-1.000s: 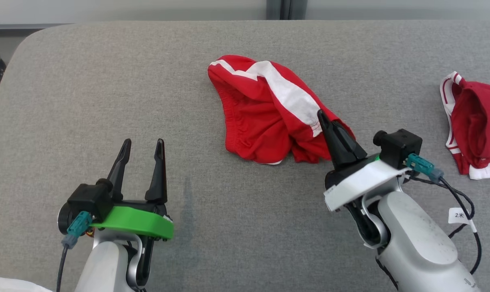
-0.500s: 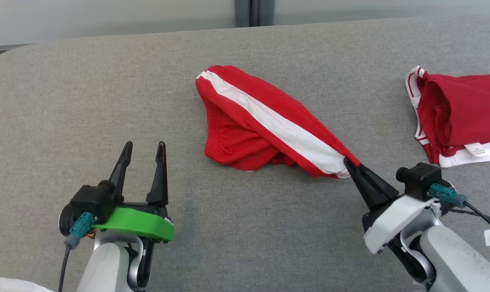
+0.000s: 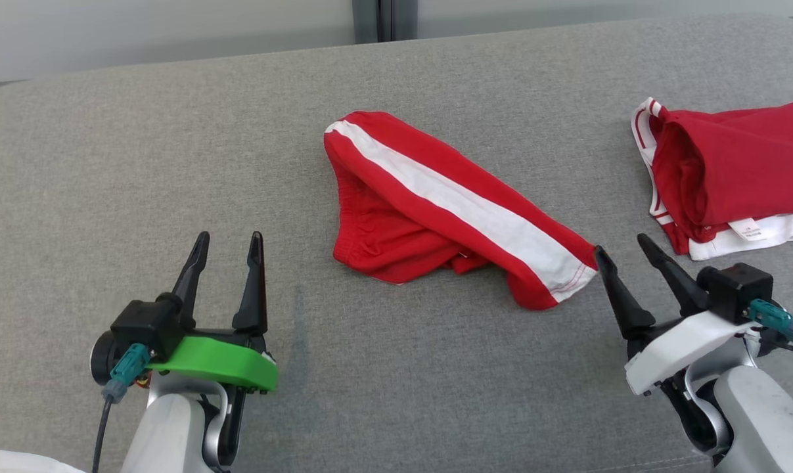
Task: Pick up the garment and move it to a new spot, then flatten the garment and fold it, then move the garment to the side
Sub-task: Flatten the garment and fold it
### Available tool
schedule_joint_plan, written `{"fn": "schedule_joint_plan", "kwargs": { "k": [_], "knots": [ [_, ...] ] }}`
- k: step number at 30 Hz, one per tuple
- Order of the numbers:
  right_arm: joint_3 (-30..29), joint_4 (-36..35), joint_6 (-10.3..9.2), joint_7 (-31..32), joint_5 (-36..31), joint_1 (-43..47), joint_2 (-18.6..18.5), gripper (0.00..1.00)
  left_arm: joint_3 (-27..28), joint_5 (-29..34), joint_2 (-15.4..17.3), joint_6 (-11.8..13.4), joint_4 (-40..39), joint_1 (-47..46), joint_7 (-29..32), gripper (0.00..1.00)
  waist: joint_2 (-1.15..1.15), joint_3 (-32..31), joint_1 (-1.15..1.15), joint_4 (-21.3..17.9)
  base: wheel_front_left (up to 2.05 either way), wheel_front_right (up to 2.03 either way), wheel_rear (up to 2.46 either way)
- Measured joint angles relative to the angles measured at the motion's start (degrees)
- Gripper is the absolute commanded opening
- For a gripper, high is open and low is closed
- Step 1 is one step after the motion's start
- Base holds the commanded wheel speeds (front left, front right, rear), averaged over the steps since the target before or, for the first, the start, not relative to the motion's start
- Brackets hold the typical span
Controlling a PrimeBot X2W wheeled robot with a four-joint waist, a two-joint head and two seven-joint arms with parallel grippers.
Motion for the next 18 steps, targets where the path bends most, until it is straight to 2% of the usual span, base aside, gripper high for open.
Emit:
{"fn": "schedule_joint_plan", "kwargs": {
  "k": [7, 11, 13, 18],
  "knots": [
    [-8.37, -3.94, -0.02, -4.5, -4.35, 4.36, 7.19, 1.0, 1.07, 0.75, 0.0, -0.1, -0.68, -0.07, 0.0, 1.0, 0.0, -0.3, 0.0, -1.61, 0.0, 0.0, 0.0],
    [-9.42, -9.72, -0.01, -4.86, -8.47, 6.82, 9.82, 1.0, 1.33, 0.73, 0.0, -0.24, -1.65, -0.18, 0.0, 1.0, 0.0, -0.27, 0.0, -2.03, 0.0, 0.0, 0.0],
    [-10.38, -11.73, 0.0, -4.86, -12.56, 7.44, 10.12, 1.0, 0.96, 0.7, 0.01, -0.24, -1.94, -0.23, 0.0, 1.0, 0.0, -0.19, 0.0, -1.96, 0.0, 0.0, 0.0],
    [-10.25, -12.81, 0.01, -4.86, -17.78, 8.5, 11.66, 1.0, -0.07, 0.69, -0.02, -0.31, -2.04, -0.28, 0.0, 1.0, 0.0, -0.2, 0.0, -1.41, 0.0, 0.0, 0.0]
  ]
}}
